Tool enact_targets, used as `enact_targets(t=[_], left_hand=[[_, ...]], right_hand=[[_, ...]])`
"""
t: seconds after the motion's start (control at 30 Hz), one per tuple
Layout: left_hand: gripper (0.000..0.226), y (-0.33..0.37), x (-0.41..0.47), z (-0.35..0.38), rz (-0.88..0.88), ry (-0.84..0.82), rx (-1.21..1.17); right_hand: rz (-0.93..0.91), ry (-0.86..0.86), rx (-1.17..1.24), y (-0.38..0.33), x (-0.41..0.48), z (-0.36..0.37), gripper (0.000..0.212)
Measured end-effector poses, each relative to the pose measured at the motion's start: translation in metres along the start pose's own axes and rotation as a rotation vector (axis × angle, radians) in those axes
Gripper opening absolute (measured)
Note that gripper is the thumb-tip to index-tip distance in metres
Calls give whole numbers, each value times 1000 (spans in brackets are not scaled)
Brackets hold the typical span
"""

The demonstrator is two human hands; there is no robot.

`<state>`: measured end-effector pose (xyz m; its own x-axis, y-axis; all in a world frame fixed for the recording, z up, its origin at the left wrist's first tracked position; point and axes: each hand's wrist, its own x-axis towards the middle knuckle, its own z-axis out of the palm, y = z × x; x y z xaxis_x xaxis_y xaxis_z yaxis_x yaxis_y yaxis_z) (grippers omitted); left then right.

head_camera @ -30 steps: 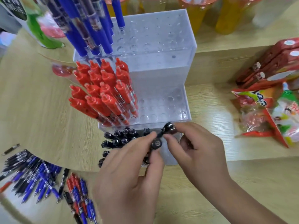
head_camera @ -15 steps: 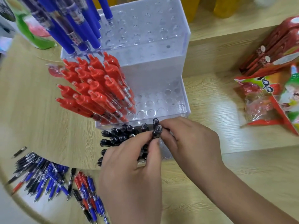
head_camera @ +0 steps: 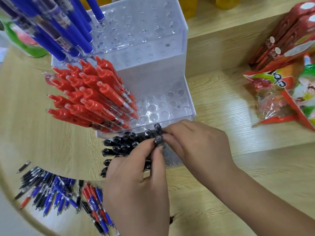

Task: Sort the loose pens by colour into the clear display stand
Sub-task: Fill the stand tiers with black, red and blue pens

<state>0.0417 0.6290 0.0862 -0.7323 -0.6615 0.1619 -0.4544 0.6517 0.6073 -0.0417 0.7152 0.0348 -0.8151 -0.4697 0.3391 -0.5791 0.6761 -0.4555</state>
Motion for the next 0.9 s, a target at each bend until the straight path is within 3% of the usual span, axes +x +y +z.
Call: enact_targets(t=[0.13,0.23,0.33,0.37,0.43,0.67,0.9], left_hand=[[14,-1,-1,-1,10,-56,24],[11,-8,5,6,42,-67,70],[51,-20,22,17,80,-265,166],[38,-18,22,15,106,-264,191],[3,-1,15,2,102,-176,244],[13,-5,-5,8,85,-73,127],[8,-14,-2,0,172,133,-63]], right_hand=[[160,-39,139,9,-5,-4,30],[158,-46,206,17,-15,-5,21],[90,-67,250,13,-27,-5,16],[90,-72,256,10,-29,-4,16],[130,-57,271,7,-30,-2,16],[263,95,207,1,-16,3,28],[134,114,257,-5,-12,12,19]])
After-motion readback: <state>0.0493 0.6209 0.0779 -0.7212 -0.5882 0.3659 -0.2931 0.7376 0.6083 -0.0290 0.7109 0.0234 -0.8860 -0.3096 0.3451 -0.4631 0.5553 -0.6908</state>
